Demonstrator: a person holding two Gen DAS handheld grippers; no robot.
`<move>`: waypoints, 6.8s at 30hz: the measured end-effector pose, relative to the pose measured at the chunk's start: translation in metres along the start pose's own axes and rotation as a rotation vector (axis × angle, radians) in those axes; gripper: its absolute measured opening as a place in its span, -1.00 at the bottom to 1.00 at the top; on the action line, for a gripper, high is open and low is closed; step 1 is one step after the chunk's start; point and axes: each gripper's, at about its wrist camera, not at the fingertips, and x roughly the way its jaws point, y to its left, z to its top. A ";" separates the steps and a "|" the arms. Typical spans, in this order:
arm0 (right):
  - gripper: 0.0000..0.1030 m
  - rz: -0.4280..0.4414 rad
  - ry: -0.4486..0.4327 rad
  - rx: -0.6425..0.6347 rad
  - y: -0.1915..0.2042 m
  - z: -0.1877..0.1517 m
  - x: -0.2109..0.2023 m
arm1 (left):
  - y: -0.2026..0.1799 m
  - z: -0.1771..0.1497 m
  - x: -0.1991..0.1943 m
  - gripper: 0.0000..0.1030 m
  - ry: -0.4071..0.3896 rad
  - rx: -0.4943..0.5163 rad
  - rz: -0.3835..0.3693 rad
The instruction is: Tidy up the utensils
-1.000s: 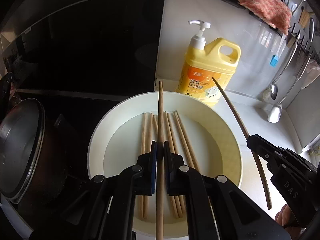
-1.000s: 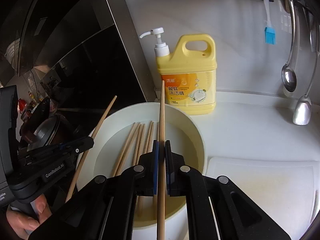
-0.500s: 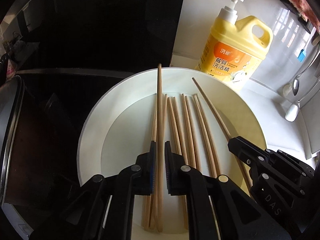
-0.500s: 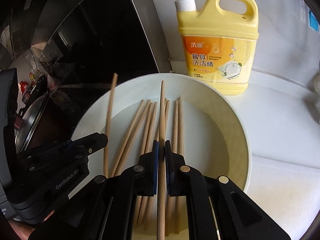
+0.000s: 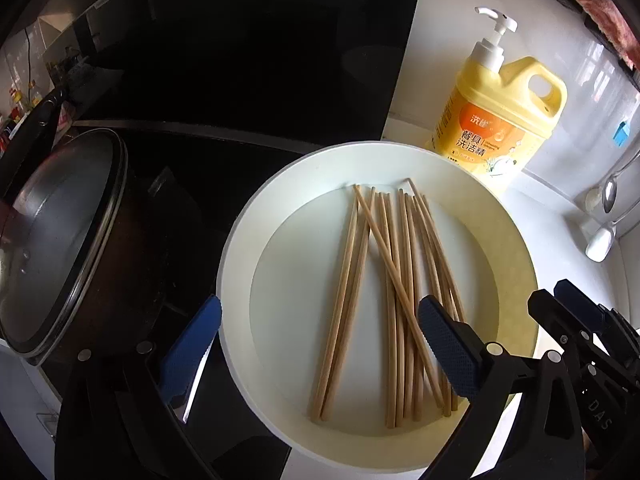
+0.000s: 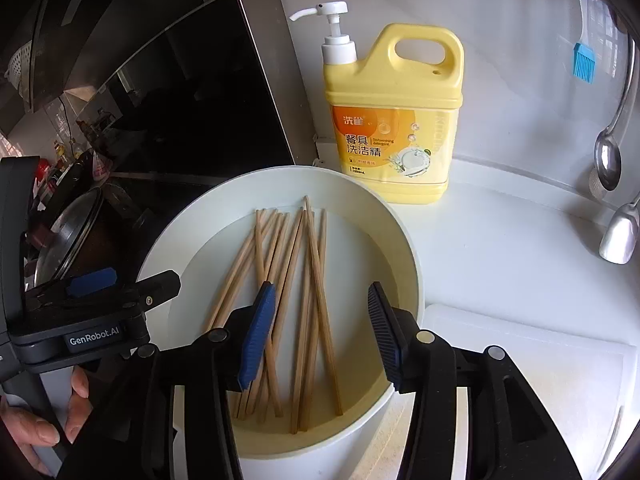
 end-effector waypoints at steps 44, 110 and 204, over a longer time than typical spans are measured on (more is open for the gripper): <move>0.22 -0.003 0.021 -0.023 0.014 -0.020 -0.046 | 0.002 -0.022 -0.051 0.88 -0.026 -0.014 0.077; 0.22 -0.002 0.022 -0.034 0.019 -0.024 -0.050 | 0.006 -0.025 -0.061 0.88 -0.039 -0.017 0.082; 0.84 -0.690 -0.050 0.648 -0.472 -0.234 -0.128 | 0.084 -0.072 -0.098 0.88 -0.152 0.056 0.015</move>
